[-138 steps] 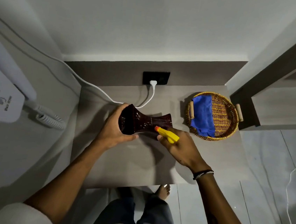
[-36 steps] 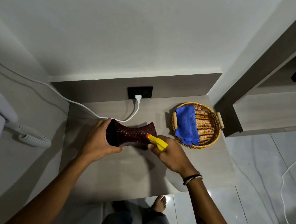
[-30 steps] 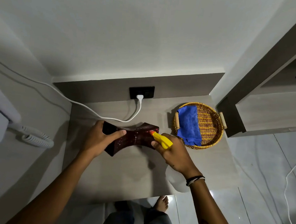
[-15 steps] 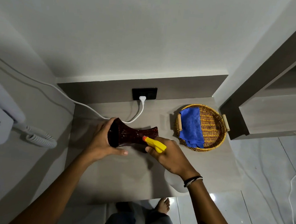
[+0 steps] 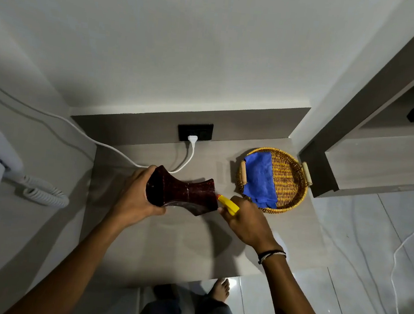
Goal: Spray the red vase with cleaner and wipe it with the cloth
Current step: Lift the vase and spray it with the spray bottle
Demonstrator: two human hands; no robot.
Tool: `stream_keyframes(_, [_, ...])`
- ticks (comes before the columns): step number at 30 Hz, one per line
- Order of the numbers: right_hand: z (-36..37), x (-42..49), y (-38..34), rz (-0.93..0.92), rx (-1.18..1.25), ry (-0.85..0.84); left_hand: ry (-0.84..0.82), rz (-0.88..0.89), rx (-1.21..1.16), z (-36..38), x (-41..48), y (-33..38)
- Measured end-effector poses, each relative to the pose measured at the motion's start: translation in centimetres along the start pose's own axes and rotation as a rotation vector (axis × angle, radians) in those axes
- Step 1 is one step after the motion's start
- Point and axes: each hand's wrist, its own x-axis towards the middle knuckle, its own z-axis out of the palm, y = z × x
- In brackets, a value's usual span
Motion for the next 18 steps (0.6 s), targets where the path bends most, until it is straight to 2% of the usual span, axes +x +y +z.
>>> stream_keyframes(5, [-3.6,0.3,3.3,0.057,0.244,0.121,0.016,0.011,0.098,-0.4,0.3,1.4])
stream_keyframes(8, [-7.4,0.7,5.2,0.05,0.346,0.259,0.001,0.011,0.202,-0.7,0.6,2.9])
stream_keyframes(12, [-11.8,3.1,7.3,0.062,0.258,0.417,-0.011,0.034,0.429,-0.4,1.1,5.5])
stream_keyframes(18, [-12.8,7.5,10.1,0.049,0.314,0.491,0.008,0.029,0.574,1.0,1.3,7.8])
